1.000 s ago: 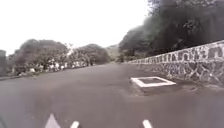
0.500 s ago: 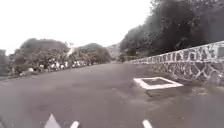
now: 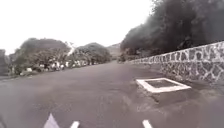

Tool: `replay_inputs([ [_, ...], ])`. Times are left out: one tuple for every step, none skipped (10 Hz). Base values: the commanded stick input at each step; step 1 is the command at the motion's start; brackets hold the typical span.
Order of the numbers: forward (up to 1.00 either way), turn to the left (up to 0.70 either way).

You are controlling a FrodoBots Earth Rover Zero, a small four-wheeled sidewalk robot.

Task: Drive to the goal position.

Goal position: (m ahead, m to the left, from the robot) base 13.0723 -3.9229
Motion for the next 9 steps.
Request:
replay_inputs([
  [0.5, 0.0],
  [0.5, 0.0],
  [0.5, 0.0],
  [0.5, -0.27],
  [0.5, -0.5],
  [0.5, -0.5],
  [0.5, -0.5],
  [0.5, -0.38],
  [0.5, -0.16],
])
